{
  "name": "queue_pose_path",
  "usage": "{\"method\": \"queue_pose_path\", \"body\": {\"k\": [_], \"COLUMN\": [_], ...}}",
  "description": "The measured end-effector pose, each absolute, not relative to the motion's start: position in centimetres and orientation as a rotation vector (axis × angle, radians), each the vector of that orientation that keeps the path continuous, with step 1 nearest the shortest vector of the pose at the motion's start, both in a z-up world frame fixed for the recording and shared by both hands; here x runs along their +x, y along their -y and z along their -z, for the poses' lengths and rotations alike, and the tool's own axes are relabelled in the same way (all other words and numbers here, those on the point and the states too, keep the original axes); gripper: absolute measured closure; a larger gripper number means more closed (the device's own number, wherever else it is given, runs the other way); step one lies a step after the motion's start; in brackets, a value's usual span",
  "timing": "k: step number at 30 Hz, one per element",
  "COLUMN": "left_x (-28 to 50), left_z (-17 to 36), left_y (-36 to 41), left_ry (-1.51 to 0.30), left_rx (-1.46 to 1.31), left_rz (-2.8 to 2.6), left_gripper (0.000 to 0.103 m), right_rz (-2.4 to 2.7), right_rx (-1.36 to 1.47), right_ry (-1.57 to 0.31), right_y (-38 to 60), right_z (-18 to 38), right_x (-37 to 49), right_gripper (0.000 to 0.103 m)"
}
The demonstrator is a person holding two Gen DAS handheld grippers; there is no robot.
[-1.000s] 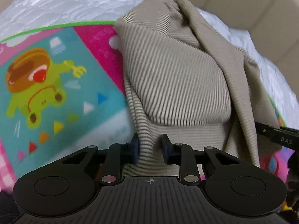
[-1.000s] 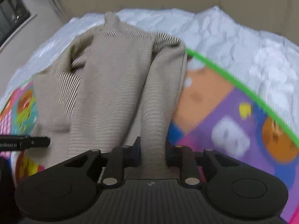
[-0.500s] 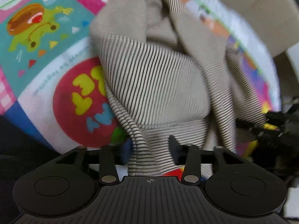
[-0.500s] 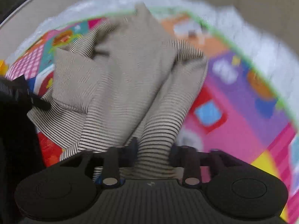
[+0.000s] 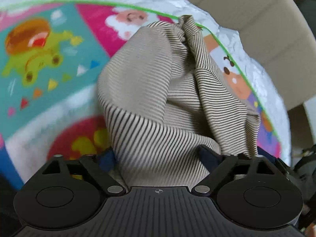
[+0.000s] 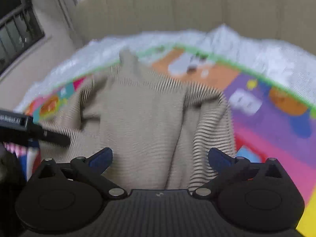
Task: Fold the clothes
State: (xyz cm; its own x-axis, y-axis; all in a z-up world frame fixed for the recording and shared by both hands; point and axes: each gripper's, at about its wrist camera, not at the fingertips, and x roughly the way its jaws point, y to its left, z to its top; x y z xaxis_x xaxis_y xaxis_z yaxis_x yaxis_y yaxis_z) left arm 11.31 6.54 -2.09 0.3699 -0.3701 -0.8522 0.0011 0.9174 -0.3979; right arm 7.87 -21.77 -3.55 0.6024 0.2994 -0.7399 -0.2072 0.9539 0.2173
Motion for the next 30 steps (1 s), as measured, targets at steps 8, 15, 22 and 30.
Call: {"method": "queue_pose_path", "body": {"k": [8, 15, 22, 30], "left_x": [17.0, 22.4, 17.6, 16.5], "left_z": [-4.2, -6.2, -6.0, -0.4], "left_y": [-11.4, -17.6, -15.0, -9.3], "left_ry": [-0.897, -0.758, -0.659, -0.756], "left_rx": [-0.136, -0.122, -0.415, -0.558], "left_rz": [0.106, -0.121, -0.125, 0.08], "left_gripper": [0.087, 0.082, 0.026, 0.023], "right_rz": [-0.279, -0.247, -0.242, -0.315], "right_rx": [0.087, 0.03, -0.017, -0.343], "right_ry": [-0.876, -0.91, -0.923, -0.652], "right_y": [21.8, 20.8, 19.8, 13.4], "right_z": [4.5, 5.0, 3.0, -1.8], "right_x": [8.4, 8.8, 9.3, 9.0], "right_gripper": [0.0, 0.0, 0.0, 0.024]}}
